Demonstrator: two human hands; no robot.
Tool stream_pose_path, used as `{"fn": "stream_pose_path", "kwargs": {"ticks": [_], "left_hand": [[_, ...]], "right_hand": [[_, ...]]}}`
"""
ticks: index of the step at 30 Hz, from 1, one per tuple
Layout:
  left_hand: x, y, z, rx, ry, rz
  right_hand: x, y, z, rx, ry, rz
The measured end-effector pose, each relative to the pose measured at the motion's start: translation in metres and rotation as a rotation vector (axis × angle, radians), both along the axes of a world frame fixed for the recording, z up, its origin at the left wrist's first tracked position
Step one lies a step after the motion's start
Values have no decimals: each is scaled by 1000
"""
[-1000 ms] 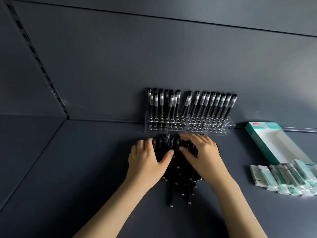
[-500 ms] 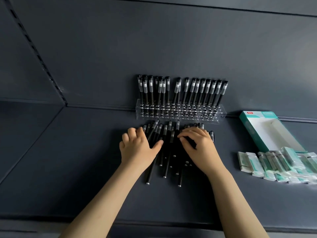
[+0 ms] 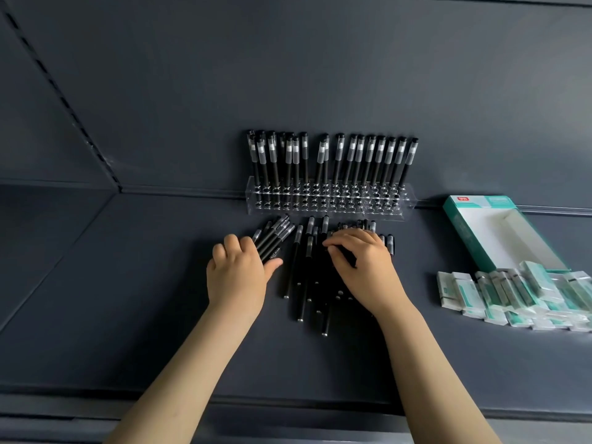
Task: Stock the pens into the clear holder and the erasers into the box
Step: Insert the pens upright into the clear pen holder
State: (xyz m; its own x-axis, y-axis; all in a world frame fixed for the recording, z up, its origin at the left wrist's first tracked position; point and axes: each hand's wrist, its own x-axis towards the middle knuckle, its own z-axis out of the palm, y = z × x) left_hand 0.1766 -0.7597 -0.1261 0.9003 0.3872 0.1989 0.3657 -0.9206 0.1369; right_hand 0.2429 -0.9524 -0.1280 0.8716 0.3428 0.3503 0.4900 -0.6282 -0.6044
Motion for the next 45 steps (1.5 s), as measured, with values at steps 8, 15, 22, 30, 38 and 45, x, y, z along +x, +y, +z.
{"fn": "stream_pose_path", "kwargs": {"ticks": [8,15,22,30,38,45], "left_hand": [[5,10,6,-57,28,15],[-2,11,5,-99,-55,-15],[2,20,15,-315,57,-14],[-1,29,22,-444,96,-53],[1,54,40,-836,193,-164],[10,50,46,-959,281,-328]], "right_hand": [[0,1,-2,-2,-5,-14],[-2,2,1,-13,-8,-22],[-3,3,-1,-25,-13,-43],[-4,4,1,-57,-22,-64],[-4,12,26,23,3,-79],[-10,36,65,543,435,43]]}}
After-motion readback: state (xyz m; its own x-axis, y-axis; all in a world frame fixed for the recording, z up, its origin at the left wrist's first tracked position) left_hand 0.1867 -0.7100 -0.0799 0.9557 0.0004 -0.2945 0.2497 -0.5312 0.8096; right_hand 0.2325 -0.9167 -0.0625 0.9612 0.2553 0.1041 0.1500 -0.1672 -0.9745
